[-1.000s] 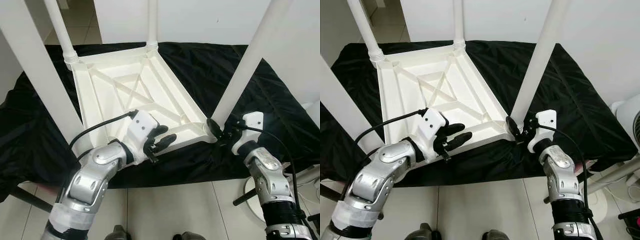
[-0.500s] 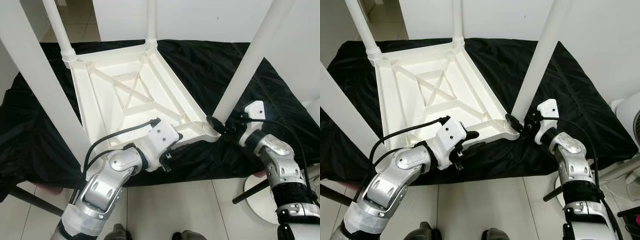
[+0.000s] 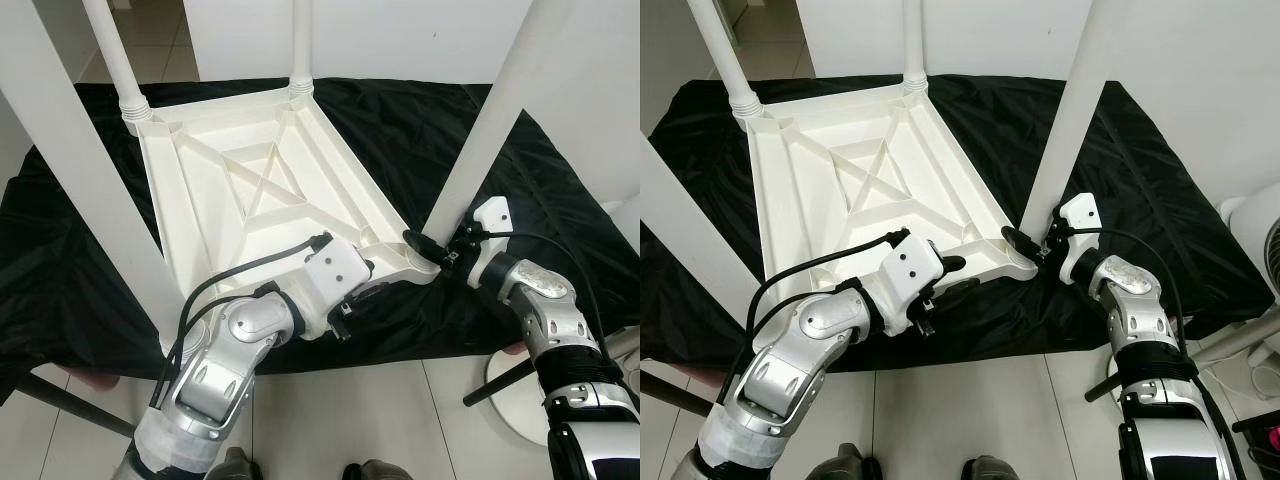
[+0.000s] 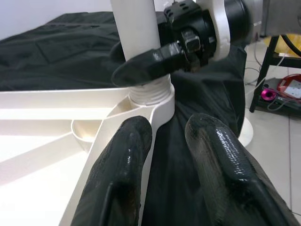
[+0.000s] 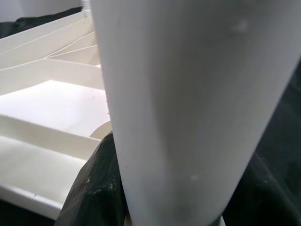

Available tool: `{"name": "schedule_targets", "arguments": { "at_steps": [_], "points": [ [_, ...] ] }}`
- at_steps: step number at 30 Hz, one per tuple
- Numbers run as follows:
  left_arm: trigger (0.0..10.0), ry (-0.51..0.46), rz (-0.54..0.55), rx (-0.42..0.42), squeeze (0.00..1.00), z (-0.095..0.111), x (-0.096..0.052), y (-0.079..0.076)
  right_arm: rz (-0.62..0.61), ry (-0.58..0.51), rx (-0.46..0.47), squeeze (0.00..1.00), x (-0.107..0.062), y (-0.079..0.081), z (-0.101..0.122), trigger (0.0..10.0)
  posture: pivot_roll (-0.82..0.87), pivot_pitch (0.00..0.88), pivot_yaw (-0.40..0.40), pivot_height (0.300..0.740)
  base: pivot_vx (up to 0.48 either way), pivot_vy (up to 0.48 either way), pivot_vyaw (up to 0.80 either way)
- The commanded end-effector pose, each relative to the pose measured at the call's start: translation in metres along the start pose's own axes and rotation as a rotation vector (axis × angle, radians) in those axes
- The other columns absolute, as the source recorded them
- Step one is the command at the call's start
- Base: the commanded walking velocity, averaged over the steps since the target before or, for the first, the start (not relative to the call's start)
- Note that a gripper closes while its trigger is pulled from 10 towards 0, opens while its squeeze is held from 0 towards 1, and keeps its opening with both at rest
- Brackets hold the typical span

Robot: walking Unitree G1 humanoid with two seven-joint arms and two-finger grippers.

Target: Building children table

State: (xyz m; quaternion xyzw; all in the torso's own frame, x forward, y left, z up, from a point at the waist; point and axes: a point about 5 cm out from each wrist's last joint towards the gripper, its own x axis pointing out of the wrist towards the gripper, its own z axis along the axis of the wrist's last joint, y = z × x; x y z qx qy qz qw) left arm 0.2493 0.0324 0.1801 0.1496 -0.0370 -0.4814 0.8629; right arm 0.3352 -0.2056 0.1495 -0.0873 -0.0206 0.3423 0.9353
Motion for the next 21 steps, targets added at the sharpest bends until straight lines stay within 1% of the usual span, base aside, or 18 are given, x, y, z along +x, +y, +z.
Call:
{"name": "schedule_targets", "arguments": {
  "at_steps": [1, 2, 3, 4, 5, 7, 8, 9, 11, 12, 13, 14, 15, 17, 19, 20, 21],
  "points": [
    [10.0, 0.014, 0.215, 0.005, 0.0, -0.003, 0.001, 0.011, 0.017, 0.052, 0.027, 0.0, 0.001, 0.012, -0.017, 0.0, -0.07, 0.052, -0.022, 0.74, 0.0, 0.0, 0.0],
    [10.0, 0.015, 0.227, -0.001, 0.0, -0.004, 0.002, 0.013, 0.006, 0.045, 0.04, 0.0, 0.002, 0.014, -0.018, 0.0, -0.07, 0.052, -0.024, 0.74, 0.0, 0.0, 0.0],
    [10.0, 0.016, 0.24, -0.006, 0.0, -0.004, 0.002, 0.015, -0.027, 0.045, 0.044, 0.0, 0.003, 0.015, -0.018, 3.4, -0.07, 0.052, -0.024, 0.74, 0.0, 0.0, 0.0],
    [10.0, 0.016, 0.24, -0.006, 0.0, -0.004, 0.002, 0.015, -0.027, 0.045, 0.044, 0.0, 0.003, 0.015, -0.018, 3.4, -0.07, 0.052, -0.024, 0.74, 0.0, 0.0, 0.0],
    [10.0, 0.015, 0.252, -0.003, 0.0, -0.005, 0.002, 0.017, -0.058, 0.031, 0.063, 0.0, 0.005, 0.016, -0.017, 10.0, -0.07, 0.052, -0.024, 0.74, 0.0, 0.0, 0.0],
    [10.0, 0.015, 0.252, -0.003, 0.0, -0.005, 0.002, 0.017, -0.058, 0.031, 0.063, 0.0, 0.005, 0.016, -0.017, 10.0, -0.07, 0.052, -0.024, 0.74, 0.0, 0.0, 0.0],
    [10.0, 0.015, 0.26, -0.002, 0.0, -0.005, 0.002, 0.018, -0.072, 0.017, 0.087, 0.0, 0.006, 0.017, -0.016, 10.0, -0.07, 0.052, -0.024, 0.74, 0.0, 0.0, 0.0],
    [10.0, 0.015, 0.26, -0.002, 0.0, -0.005, 0.002, 0.018, -0.072, 0.017, 0.087, 0.0, 0.006, 0.017, -0.016, 10.0, -0.07, 0.052, -0.024, 0.74, 0.0, 0.0, 0.0],
    [10.0, 0.021, 0.28, 0.001, 0.0, -0.006, 0.003, 0.019, -0.203, 0.027, 0.109, 0.0, 0.009, 0.018, -0.016, 10.0, -0.07, 0.049, -0.029, 0.74, 0.0, 0.0, 0.0],
    [10.0, 0.021, 0.28, 0.001, 0.0, -0.006, 0.003, 0.019, -0.203, 0.027, 0.109, 0.0, 0.009, 0.018, -0.016, 10.0, -0.07, 0.049, -0.029, 0.74, 0.0, 0.0, 0.0],
    [10.0, 0.023, 0.284, 0.0, 0.0, -0.007, 0.003, 0.019, -0.239, 0.033, 0.11, 0.0, 0.009, 0.018, -0.016, 10.0, -0.07, 0.049, -0.029, 0.74, 0.0, 0.0, 0.0],
    [10.0, 0.027, 0.29, 0.004, 0.0, -0.008, 0.003, 0.02, -0.317, 0.042, 0.125, 0.0, 0.011, 0.022, -0.017, 10.0, -0.08, 0.051, -0.021, 0.74, 0.0, 0.0, 0.0],
    [10.0, 0.027, 0.29, 0.004, 0.0, -0.008, 0.003, 0.02, -0.317, 0.042, 0.125, 0.0, 0.011, 0.022, -0.017, 10.0, -0.08, 0.051, -0.021, 0.74, 0.0, 0.0, 0.0],
    [10.0, 0.028, 0.303, 0.005, 0.0, -0.009, 0.003, 0.022, -0.457, 0.047, 0.182, 0.0, 0.015, 0.031, -0.018, 10.0, -0.08, 0.053, -0.017, 0.74, 0.0, 0.0, 0.0],
    [10.0, 0.028, 0.303, 0.005, 0.0, -0.009, 0.003, 0.022, -0.457, 0.047, 0.182, 0.0, 0.015, 0.031, -0.018, 10.0, -0.08, 0.053, -0.017, 0.74, 0.0, 0.0, 0.0],
    [10.0, 0.027, 0.309, 0.004, 0.0, -0.01, 0.003, 0.024, -0.562, 0.062, 0.212, 0.0, 0.016, 0.037, -0.019, 10.0, -0.09, 0.053, -0.011, 0.74, 0.0, 0.0, 0.0],
    [10.0, 0.027, 0.309, 0.004, 0.0, -0.01, 0.003, 0.024, -0.562, 0.062, 0.212, 0.0, 0.016, 0.037, -0.019, 10.0, -0.09, 0.053, -0.011, 0.74, 0.0, 0.0, 0.0]
  ]
}}
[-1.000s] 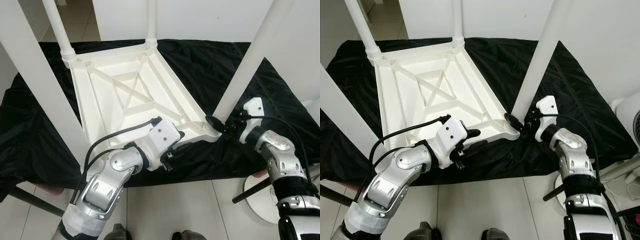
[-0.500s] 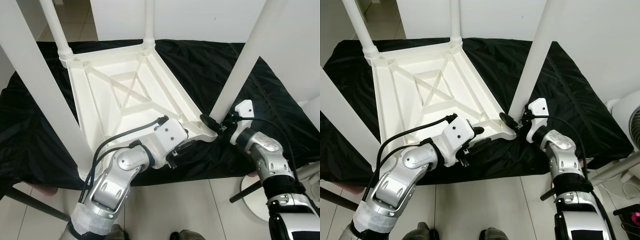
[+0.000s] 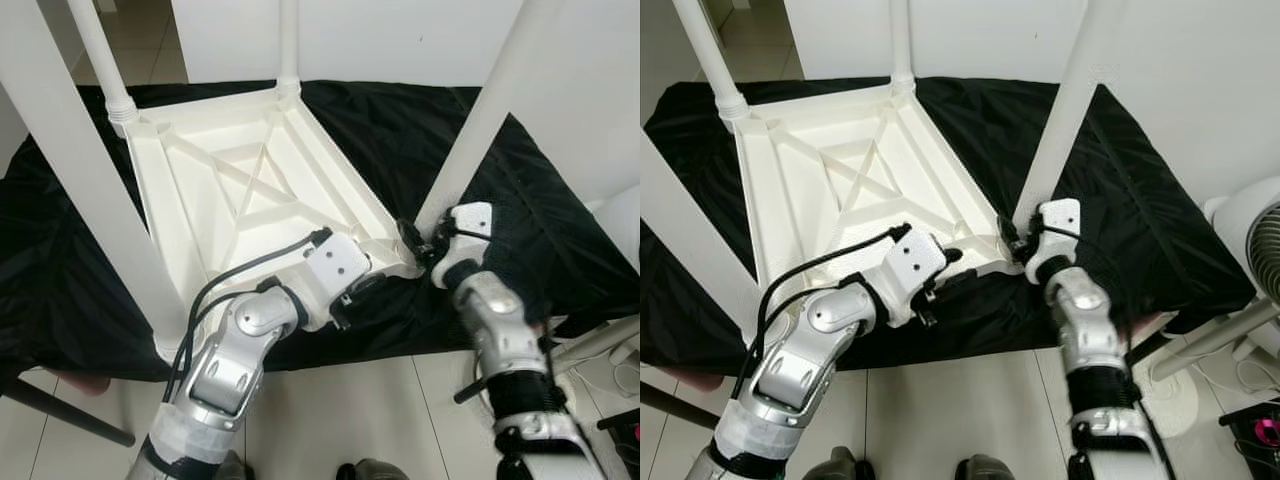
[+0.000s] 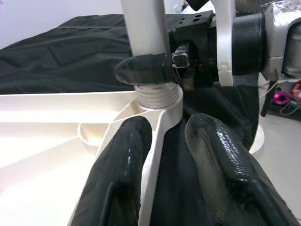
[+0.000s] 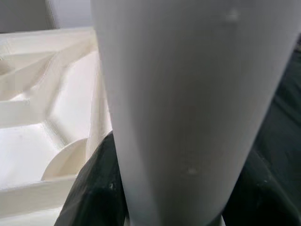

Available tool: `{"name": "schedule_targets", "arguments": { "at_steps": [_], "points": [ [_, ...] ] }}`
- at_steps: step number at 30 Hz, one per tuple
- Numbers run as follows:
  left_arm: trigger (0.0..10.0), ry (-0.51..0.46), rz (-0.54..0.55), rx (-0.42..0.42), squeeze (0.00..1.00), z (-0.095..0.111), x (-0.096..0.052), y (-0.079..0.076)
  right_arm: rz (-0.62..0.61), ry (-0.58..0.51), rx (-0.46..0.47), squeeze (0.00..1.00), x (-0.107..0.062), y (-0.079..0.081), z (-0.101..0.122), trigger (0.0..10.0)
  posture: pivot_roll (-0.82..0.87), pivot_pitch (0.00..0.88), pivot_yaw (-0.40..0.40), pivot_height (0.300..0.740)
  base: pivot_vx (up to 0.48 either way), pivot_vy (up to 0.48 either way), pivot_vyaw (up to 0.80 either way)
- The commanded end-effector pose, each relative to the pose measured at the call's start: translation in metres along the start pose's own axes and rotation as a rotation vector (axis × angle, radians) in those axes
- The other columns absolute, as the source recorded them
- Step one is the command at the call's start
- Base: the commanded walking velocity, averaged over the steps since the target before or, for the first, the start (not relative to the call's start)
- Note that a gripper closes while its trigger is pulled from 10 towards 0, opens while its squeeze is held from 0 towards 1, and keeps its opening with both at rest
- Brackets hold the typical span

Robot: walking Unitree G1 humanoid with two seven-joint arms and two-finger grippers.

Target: Building children table

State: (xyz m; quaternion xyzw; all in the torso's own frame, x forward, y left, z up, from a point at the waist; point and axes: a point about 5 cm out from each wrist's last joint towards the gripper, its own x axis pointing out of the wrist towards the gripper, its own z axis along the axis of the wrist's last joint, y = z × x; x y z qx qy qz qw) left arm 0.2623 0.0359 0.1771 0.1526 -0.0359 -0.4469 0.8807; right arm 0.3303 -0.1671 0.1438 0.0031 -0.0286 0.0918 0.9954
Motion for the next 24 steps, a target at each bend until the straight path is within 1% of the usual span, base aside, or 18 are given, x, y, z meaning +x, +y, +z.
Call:
{"name": "schedule_targets", "arguments": {
  "at_steps": [1, 2, 3, 4, 6, 7, 8, 9, 10, 12, 13, 16, 18, 19, 20, 21, 22, 24],
  "points": [
    [10.0, 0.011, 0.233, 0.002, 0.0, -0.003, 0.0, 0.012, -0.05, 0.096, 0.021, 0.0, -0.006, -0.002, -0.02, 10.0, -0.09, 0.053, -0.011, 0.74, 0.0, 0.0, 0.0],
    [10.0, 0.009, 0.239, -0.001, 0.0, -0.003, 0.0, 0.014, -0.166, 0.104, 0.04, 0.0, -0.008, 0.006, -0.023, 10.0, -0.09, 0.057, -0.006, 0.74, 0.0, 0.0, 0.0],
    [10.0, 0.005, 0.246, -0.004, 0.0, -0.003, -0.001, 0.016, -0.244, 0.107, 0.049, 0.0, -0.01, 0.016, -0.025, 10.0, -0.09, 0.059, -0.004, 0.74, 0.0, 0.0, 0.0],
    [10.0, 0.004, 0.257, -0.01, 0.0, -0.003, -0.001, 0.018, -0.277, 0.105, 0.072, 0.0, -0.011, 0.031, -0.025, 10.0, -0.09, 0.062, 0.0, 0.74, 0.0, 0.0, 0.0],
    [10.0, 0.004, 0.257, -0.01, 0.0, -0.003, -0.001, 0.018, -0.277, 0.105, 0.072, 0.0, -0.011, 0.031, -0.025, 10.0, -0.09, 0.062, 0.0, 0.74, 0.0, 0.0, 0.0],
    [10.0, 0.004, 0.265, -0.014, 0.0, -0.003, -0.001, 0.019, -0.282, 0.101, 0.087, 0.0, -0.011, 0.041, -0.024, 10.0, -0.09, 0.061, 0.001, 0.74, 0.0, 0.0, 0.0],
    [10.0, 0.005, 0.27, -0.02, 0.0, -0.003, -0.001, 0.02, -0.246, 0.086, 0.109, 0.0, -0.011, 0.051, -0.022, 10.0, -0.09, 0.061, 0.001, 0.74, 0.0, 0.0, 0.0],
    [10.0, 0.005, 0.27, -0.02, 0.0, -0.003, -0.001, 0.02, -0.246, 0.086, 0.109, 0.0, -0.011, 0.051, -0.022, 10.0, -0.09, 0.061, 0.001, 0.74, 0.0, 0.0, 0.0],
    [10.0, 0.004, 0.275, -0.025, 0.0, -0.003, -0.001, 0.022, -0.197, 0.06, 0.123, 0.95, -0.011, 0.059, -0.018, 10.0, -0.09, 0.066, 0.0, 0.74, 0.0, 0.0, 0.0],
    [10.0, 0.004, 0.275, -0.025, 0.0, -0.003, -0.001, 0.022, -0.197, 0.06, 0.123, 0.95, -0.011, 0.059, -0.018, 10.0, -0.09, 0.066, 0.0, 0.74, 0.0, 0.0, 0.0],
    [10.0, 0.0, 0.27, -0.03, 0.0, -0.003, -0.001, 0.022, -0.166, 0.024, 0.138, 1.0, -0.012, 0.06, -0.013, 10.0, -0.09, 0.067, 0.0, 0.74, 0.0, 0.0, 0.0],
    [10.0, -0.007, 0.261, -0.044, 0.0, -0.003, -0.001, 0.023, -0.16, -0.007, 0.132, 1.0, -0.013, 0.057, -0.008, 10.0, -0.09, 0.066, -0.003, 0.74, 0.0, 0.0, 0.0],
    [10.0, -0.016, 0.255, -0.052, 0.0, -0.002, -0.002, 0.024, -0.15, -0.053, 0.134, 1.0, -0.016, 0.046, -0.001, 10.0, -0.08, 0.061, -0.004, 0.74, 0.0, 0.0, 0.0],
    [10.0, -0.016, 0.255, -0.052, 0.0, -0.002, -0.002, 0.024, -0.15, -0.053, 0.134, 1.0, -0.016, 0.046, -0.001, 10.0, -0.08, 0.061, -0.004, 0.74, 0.0, 0.0, 0.0],
    [10.0, -0.016, 0.254, -0.054, 0.0, -0.002, -0.003, 0.025, -0.143, -0.06, 0.13, 1.0, -0.017, 0.042, 0.0, 10.0, -0.08, 0.061, -0.004, 0.74, 0.0, 0.0, 0.0],
    [10.0, -0.016, 0.253, -0.051, 0.0, -0.003, -0.004, 0.025, -0.08, -0.068, 0.11, 0.0, -0.019, 0.036, 0.001, 10.0, -0.08, 0.059, -0.004, 0.74, 0.0, 0.0, 0.0],
    [10.0, -0.016, 0.251, -0.05, 0.0, -0.003, -0.005, 0.025, -0.019, -0.068, 0.098, 0.0, -0.021, 0.032, 0.002, 10.0, -0.09, 0.059, -0.003, 0.74, 0.0, 0.0, 0.0],
    [10.0, -0.016, 0.251, -0.05, 0.0, -0.003, -0.005, 0.025, -0.019, -0.068, 0.098, 0.0, -0.021, 0.032, 0.002, 10.0, -0.09, 0.059, -0.003, 0.74, 0.0, 0.0, 0.0]
  ]
}}
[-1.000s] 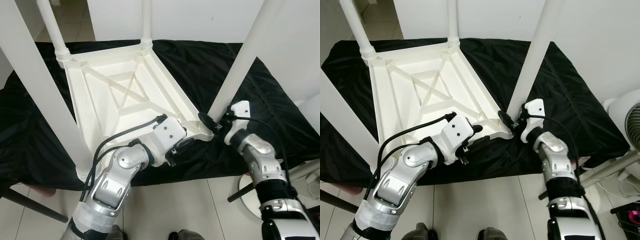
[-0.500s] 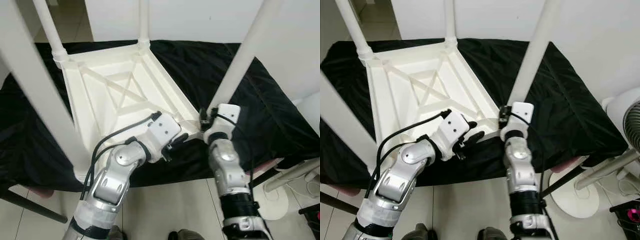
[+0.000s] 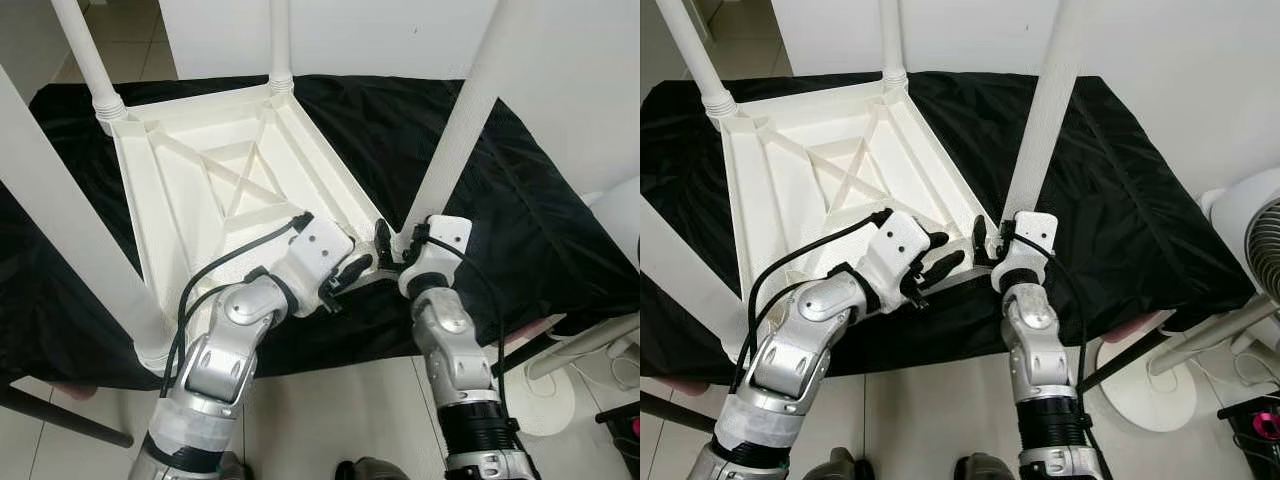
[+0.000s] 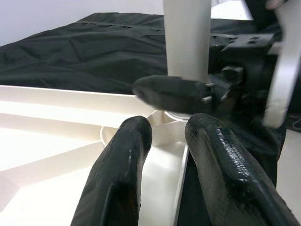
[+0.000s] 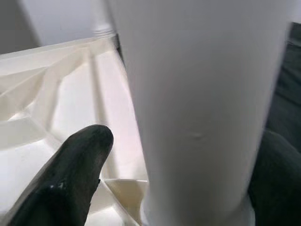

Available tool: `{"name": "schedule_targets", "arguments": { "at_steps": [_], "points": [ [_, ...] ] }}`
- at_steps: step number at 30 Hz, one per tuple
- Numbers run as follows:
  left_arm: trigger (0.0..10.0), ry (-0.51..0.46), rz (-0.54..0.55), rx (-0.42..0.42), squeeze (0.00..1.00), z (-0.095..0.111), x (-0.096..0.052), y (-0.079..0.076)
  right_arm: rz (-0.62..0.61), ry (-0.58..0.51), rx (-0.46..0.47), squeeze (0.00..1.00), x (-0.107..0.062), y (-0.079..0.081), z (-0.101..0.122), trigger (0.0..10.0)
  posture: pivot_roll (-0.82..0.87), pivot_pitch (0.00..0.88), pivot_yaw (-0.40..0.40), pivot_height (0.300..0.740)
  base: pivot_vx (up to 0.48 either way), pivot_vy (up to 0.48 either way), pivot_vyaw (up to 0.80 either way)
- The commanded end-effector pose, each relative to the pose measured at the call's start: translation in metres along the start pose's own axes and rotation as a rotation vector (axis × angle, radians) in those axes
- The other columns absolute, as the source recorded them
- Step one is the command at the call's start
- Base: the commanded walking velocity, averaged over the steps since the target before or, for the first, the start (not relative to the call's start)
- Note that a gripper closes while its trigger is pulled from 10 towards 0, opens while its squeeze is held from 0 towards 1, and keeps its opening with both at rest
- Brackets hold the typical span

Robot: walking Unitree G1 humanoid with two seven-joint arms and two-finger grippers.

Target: Building children table

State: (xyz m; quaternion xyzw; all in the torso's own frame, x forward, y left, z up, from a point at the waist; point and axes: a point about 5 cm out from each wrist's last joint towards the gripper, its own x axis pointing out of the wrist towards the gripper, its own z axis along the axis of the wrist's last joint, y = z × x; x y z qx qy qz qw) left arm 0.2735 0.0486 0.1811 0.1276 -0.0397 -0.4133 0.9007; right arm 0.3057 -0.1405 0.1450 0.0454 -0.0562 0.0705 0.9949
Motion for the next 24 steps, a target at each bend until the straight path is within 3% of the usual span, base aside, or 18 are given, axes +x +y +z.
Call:
{"name": "schedule_targets", "arguments": {
  "at_steps": [1, 4, 6, 9, 19, 20, 21, 22, 23, 24],
  "points": [
    [10.0, 0.0, 0.169, -0.006, 0.0, -0.002, -0.001, 0.008, 0.075, 0.0, -0.005, 0.0, -0.004, -0.003, 0.001, 10.0, -0.09, 0.057, -0.003, 0.74, 0.0, 0.0, 0.0],
    [10.0, 0.003, 0.161, 0.002, 0.0, -0.003, -0.001, 0.008, 0.196, 0.006, -0.047, 0.0, -0.008, -0.014, 0.003, 10.0, -0.09, 0.057, -0.002, 0.74, 0.0, 0.0, 0.0],
    [10.0, 0.003, 0.161, 0.002, 0.0, -0.003, -0.001, 0.008, 0.196, 0.006, -0.047, 0.0, -0.008, -0.014, 0.003, 10.0, -0.09, 0.057, -0.002, 0.74, 0.0, 0.0, 0.0],
    [10.0, 0.001, 0.148, 0.011, 0.0, -0.003, 0.0, 0.007, 0.34, 0.025, -0.126, 0.0, -0.004, -0.034, 0.009, 10.0, -0.09, 0.051, -0.002, 0.74, 0.0, 0.0, 0.0],
    [10.0, -0.012, 0.138, -0.001, 0.0, 0.0, 0.004, 0.005, 0.469, 0.105, -0.204, 0.0, 0.013, -0.049, 0.003, 10.0, -0.09, 0.04, -0.009, 0.74, 0.0, 0.0, 0.0],
    [10.0, -0.011, 0.13, -0.014, 0.0, 0.0, 0.004, 0.004, 0.486, 0.119, -0.201, 0.0, 0.015, -0.049, 0.002, 7.9, -0.09, 0.036, -0.012, 0.74, 0.0, 0.0, 0.0],
    [10.0, -0.011, 0.13, -0.014, 0.0, 0.0, 0.004, 0.004, 0.486, 0.119, -0.201, 0.0, 0.015, -0.049, 0.002, 7.9, -0.09, 0.036, -0.012, 0.74, 0.0, 0.0, 0.0],
    [10.0, -0.006, 0.111, -0.035, 0.0, -0.001, 0.005, 0.001, 0.509, 0.136, -0.206, 0.0, 0.017, -0.049, -0.001, 4.4, -0.09, 0.035, -0.013, 0.74, 0.0, 0.0, 0.0],
    [10.0, 0.002, 0.089, -0.051, 0.0, -0.002, 0.006, -0.004, 0.522, 0.149, -0.215, 0.0, 0.018, -0.048, -0.005, 0.0, -0.09, 0.032, -0.016, 0.74, 0.0, 0.0, 0.0],
    [10.0, 0.007, 0.074, -0.065, 0.0, -0.002, 0.006, -0.008, 0.534, 0.159, -0.22, 0.0, 0.019, -0.047, -0.007, 0.0, -0.08, 0.03, -0.019, 0.74, 0.0, 0.0, 0.0]
  ]
}}
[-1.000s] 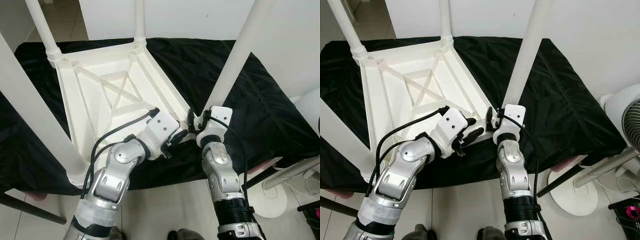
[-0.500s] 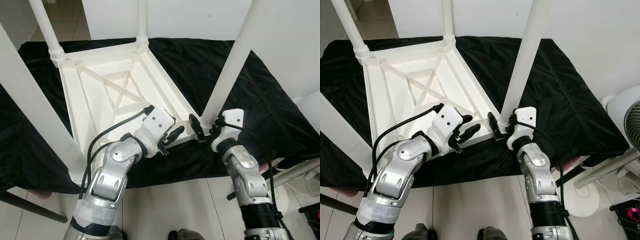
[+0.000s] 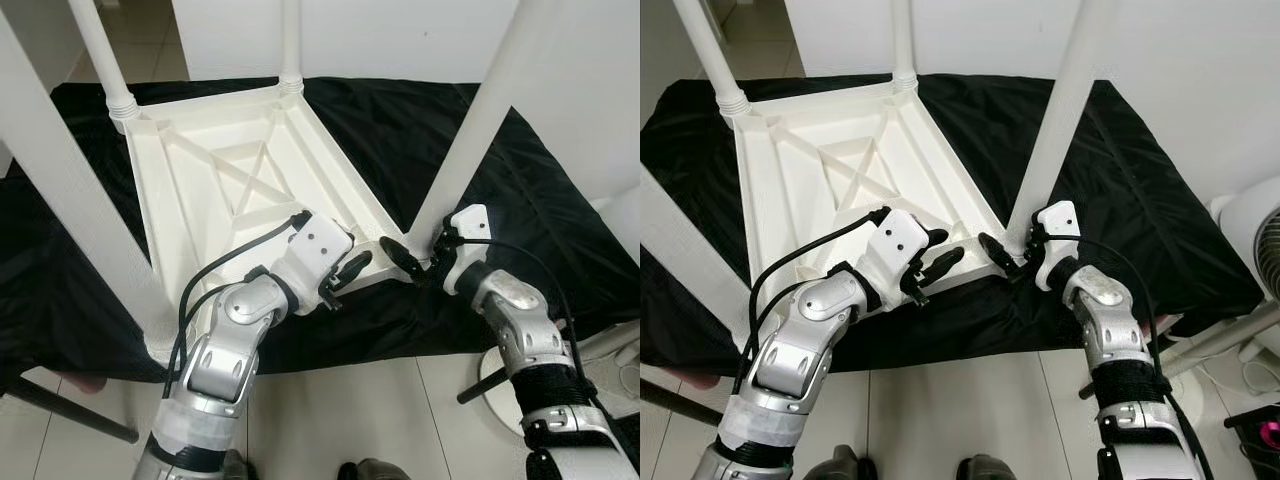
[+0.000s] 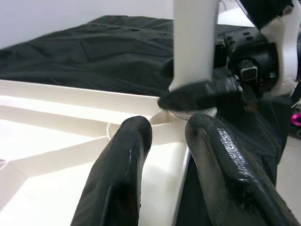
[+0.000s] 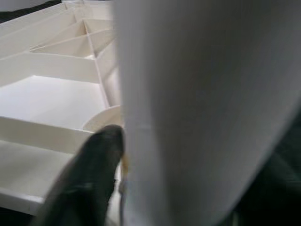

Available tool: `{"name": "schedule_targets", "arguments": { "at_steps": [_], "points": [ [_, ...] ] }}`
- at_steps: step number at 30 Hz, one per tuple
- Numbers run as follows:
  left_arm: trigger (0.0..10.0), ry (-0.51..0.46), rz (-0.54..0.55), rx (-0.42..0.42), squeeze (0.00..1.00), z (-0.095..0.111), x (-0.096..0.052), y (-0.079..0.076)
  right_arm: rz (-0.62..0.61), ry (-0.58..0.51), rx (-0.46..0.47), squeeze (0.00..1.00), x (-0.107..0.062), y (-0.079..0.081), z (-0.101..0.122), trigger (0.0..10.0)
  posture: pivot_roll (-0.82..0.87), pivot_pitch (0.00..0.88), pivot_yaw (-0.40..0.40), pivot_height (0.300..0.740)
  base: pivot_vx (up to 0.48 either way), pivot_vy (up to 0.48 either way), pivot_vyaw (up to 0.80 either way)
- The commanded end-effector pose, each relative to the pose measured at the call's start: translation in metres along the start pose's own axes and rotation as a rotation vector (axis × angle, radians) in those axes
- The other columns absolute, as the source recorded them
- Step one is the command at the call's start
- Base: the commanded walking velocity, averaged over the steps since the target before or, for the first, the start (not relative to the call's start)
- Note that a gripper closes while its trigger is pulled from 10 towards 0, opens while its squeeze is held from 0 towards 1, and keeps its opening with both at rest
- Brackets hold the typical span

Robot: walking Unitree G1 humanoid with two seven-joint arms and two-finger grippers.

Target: Building children table

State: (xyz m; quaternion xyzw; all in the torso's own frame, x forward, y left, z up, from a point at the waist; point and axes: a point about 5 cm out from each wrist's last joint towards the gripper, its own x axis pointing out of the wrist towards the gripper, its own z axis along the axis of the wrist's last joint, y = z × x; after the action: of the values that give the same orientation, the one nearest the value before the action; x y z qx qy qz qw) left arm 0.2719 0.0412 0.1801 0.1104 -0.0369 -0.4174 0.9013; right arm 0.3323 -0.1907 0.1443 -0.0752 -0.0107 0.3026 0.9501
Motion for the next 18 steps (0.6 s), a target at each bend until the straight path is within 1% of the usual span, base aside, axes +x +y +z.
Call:
{"name": "schedule_targets", "arguments": {
  "at_steps": [1, 6, 10, 11, 15, 17, 18],
  "points": [
    [10.0, 0.016, 0.081, -0.031, 0.0, -0.003, 0.002, -0.001, 0.053, 0.031, -0.009, 0.0, 0.004, 0.008, -0.007, 0.0, -0.08, 0.03, -0.019, 0.74, 0.0, 0.0, 0.0],
    [10.0, 0.028, 0.062, -0.06, 0.0, -0.004, 0.003, -0.008, 0.071, 0.048, -0.023, 0.0, 0.005, 0.007, -0.01, 0.0, -0.08, 0.027, -0.028, 0.74, 0.0, 0.0, 0.0],
    [10.0, 0.025, 0.066, -0.044, 0.0, -0.004, 0.004, -0.009, 0.062, 0.063, -0.019, 0.0, 0.002, 0.005, -0.016, 0.0, -0.07, 0.022, -0.034, 0.74, 0.0, 0.0, 0.0],
    [10.0, 0.024, 0.07, -0.045, 0.0, -0.004, 0.004, -0.009, 0.048, 0.072, -0.013, 0.0, 0.0, 0.005, -0.019, 10.0, -0.07, 0.022, -0.034, 0.74, 0.0, 0.0, 0.0],
    [10.0, 0.022, 0.073, -0.043, 0.0, -0.004, 0.004, -0.008, 0.025, 0.076, -0.002, 0.0, -0.002, 0.004, -0.021, 10.0, -0.08, 0.022, -0.035, 0.74, 0.0, 0.0, 0.0],
    [10.0, 0.025, 0.078, -0.043, 0.0, -0.005, 0.003, -0.007, -0.061, 0.097, 0.018, 0.0, -0.002, 0.003, -0.026, 10.0, -0.08, 0.026, -0.031, 0.74, 0.0, 0.0, 0.0],
    [10.0, 0.025, 0.078, -0.043, 0.0, -0.005, 0.003, -0.007, -0.061, 0.097, 0.018, 0.0, -0.002, 0.003, -0.026, 10.0, -0.08, 0.026, -0.031, 0.74, 0.0, 0.0, 0.0]
  ]
}}
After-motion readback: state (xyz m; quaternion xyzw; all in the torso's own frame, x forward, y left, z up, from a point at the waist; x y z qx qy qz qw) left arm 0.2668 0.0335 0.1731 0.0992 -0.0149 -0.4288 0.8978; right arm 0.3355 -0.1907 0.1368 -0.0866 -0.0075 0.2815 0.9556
